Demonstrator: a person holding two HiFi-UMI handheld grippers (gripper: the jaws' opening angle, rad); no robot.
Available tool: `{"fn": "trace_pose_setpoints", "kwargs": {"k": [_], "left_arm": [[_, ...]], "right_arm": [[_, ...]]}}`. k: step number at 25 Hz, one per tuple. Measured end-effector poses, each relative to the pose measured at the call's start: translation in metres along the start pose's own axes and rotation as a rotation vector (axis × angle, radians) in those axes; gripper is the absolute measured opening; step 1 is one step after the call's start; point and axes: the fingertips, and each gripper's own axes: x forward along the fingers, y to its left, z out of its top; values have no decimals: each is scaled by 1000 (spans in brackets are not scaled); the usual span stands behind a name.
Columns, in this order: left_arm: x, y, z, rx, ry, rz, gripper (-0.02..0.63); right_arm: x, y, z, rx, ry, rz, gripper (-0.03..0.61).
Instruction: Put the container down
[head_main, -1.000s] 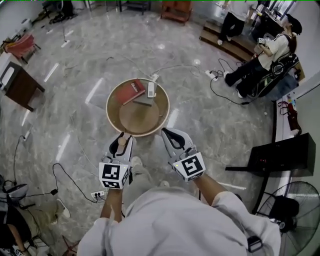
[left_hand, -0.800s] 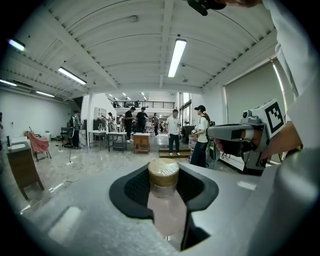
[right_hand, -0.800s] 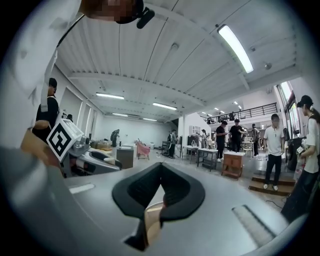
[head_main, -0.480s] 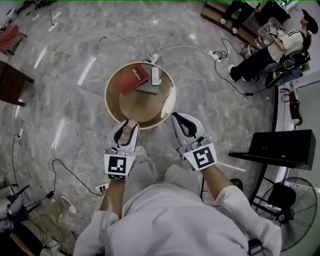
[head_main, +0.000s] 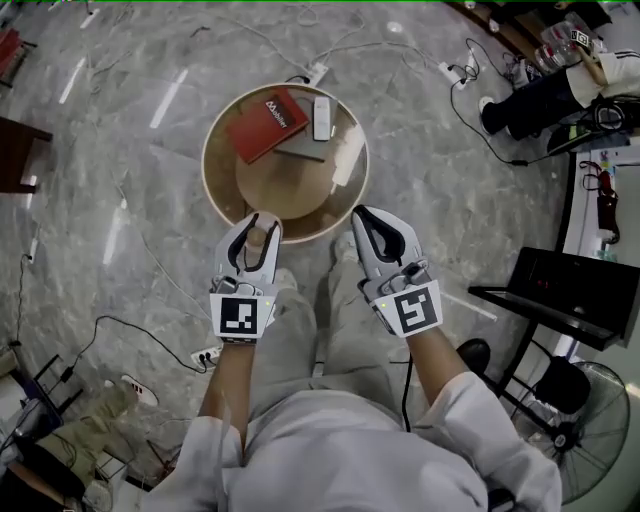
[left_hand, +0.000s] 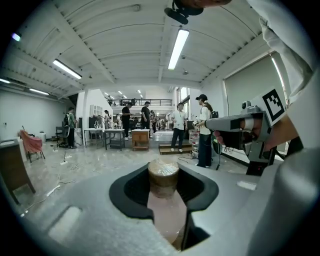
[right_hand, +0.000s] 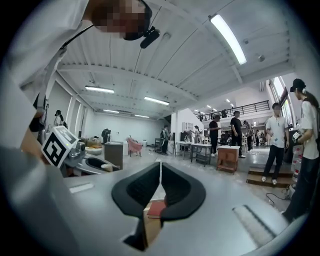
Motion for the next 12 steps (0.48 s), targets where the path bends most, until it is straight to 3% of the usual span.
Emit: {"fn": "trace_pose_setpoints", "kwargs": {"k": [5, 12], "left_arm": [[37, 9, -40, -15, 15, 26, 127], [76, 11, -94, -16, 25, 43, 127]], "right_arm": [[27, -9, -39, 63, -13, 0, 12], [53, -19, -105, 66, 5, 16, 12]]}}
